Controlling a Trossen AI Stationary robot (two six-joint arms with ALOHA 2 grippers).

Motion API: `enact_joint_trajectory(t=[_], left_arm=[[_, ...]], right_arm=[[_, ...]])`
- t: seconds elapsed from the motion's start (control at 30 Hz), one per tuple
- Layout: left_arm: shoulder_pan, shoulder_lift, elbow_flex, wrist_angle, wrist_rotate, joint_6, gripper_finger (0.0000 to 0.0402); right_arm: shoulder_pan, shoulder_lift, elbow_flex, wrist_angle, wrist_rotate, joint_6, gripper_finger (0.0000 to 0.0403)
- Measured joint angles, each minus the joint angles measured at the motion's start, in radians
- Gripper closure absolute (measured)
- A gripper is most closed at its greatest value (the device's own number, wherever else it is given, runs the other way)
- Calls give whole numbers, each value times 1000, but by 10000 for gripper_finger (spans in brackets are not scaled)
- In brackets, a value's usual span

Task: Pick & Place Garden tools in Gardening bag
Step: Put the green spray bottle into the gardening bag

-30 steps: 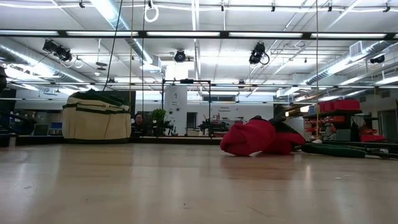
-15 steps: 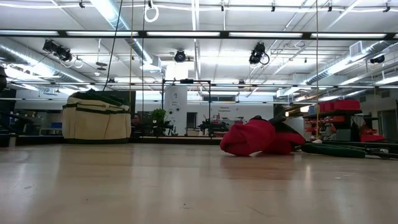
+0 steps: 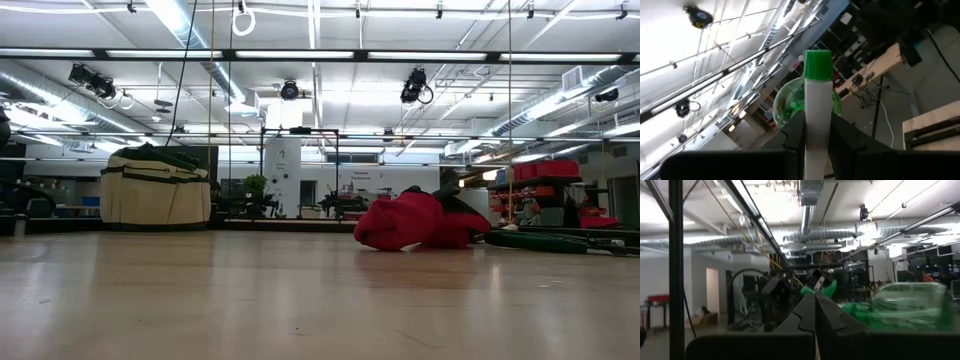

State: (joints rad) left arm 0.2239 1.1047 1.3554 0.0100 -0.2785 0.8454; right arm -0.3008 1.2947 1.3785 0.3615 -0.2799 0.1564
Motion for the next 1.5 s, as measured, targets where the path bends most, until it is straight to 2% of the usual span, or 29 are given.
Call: enact_joint_trajectory(t=[0.33, 0.73, 1.1, 1.5], left_arm=[[97, -105, 1, -198, -2, -222, 340], [241, -118, 1, -393, 57, -449, 340], [323, -117, 0, -600, 74, -529, 340], [403, -111, 13, -663, 96, -624, 340]], right_arm=[[0, -79, 0, -170, 0, -87, 403], [0, -137, 0, -381, 27, -210, 403], [0, -205, -1, -567, 138, -254, 403], [0, -205, -1, -613, 142, -271, 403]])
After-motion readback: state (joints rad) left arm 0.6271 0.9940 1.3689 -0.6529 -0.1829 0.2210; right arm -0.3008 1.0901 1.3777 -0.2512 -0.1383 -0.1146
